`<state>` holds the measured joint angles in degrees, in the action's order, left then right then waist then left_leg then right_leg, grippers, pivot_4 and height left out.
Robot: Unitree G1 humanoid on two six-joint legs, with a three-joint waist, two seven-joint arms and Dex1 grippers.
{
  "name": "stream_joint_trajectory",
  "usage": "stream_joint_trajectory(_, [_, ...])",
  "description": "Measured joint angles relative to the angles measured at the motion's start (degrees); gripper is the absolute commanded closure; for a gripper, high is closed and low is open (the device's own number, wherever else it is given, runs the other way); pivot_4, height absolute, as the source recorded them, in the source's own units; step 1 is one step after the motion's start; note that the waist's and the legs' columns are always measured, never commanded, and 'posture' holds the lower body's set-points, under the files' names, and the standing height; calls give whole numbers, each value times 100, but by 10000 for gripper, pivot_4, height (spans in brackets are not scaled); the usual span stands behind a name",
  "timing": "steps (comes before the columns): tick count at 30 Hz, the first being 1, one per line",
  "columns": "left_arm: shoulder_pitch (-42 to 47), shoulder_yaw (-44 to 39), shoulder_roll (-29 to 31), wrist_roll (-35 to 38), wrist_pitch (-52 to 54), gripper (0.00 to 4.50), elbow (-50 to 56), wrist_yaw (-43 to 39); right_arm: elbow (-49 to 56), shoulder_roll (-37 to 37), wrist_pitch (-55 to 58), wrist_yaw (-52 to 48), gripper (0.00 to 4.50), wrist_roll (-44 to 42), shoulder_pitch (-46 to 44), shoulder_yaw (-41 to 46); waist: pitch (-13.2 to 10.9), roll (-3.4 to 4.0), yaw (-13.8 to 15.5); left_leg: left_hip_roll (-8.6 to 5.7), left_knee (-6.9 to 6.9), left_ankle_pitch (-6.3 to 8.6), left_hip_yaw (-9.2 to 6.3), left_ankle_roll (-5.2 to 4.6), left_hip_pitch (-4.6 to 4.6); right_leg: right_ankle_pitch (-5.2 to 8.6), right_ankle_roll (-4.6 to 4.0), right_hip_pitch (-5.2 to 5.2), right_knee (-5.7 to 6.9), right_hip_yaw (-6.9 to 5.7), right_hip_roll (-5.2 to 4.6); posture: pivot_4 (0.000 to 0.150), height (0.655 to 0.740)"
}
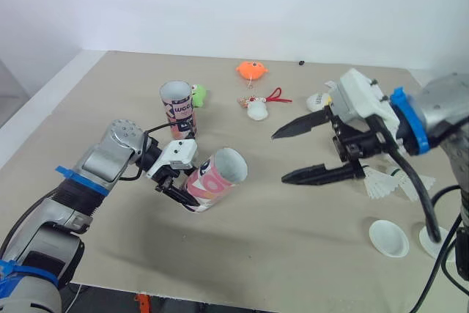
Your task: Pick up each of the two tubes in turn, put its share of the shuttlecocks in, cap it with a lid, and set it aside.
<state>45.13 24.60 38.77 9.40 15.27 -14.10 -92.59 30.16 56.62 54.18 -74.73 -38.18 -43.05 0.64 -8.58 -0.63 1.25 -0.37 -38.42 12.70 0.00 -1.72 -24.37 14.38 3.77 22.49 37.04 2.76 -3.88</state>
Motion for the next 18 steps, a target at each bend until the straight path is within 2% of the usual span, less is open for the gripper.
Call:
stream_joint_trajectory(3, [36,28,-30,-21,-12,16722,4,0,91,167,279,496,5801,-84,600,606,0,1,20,-6,2,-6,19,-10,-8,2,7,-4,-10,-10,-37,1500,7400])
stream_joint_trajectory(6, [-76,-28,-10,79,-33,16722,90,-1,490,364,876,1115,5801,92,2469,1783,14,-25,78,-6,1,10,22,-12,-35,6,25,-12,-16,-29,-61,1500,7400])
stream_joint_trajectory(7, [-74,-24,-3,82,-32,16722,126,-2,591,350,969,1208,5801,125,2763,1975,16,-17,76,-9,3,10,20,-13,-48,-3,41,-5,-15,-28,-60,1500,7400])
stream_joint_trajectory(12, [-220,-115,60,114,26,16722,241,44,1490,-152,1325,1767,5801,527,5394,3654,33,16,67,-18,6,11,3,-15,-64,3,51,13,-3,-41,-32,1500,7400])
stream_joint_trajectory(18, [-152,-57,3,67,-15,16722,81,90,1472,-578,795,1866,5801,766,6381,4076,29,6,34,-14,2,8,12,-19,-12,55,66,-38,-6,-36,-31,1500,7400])
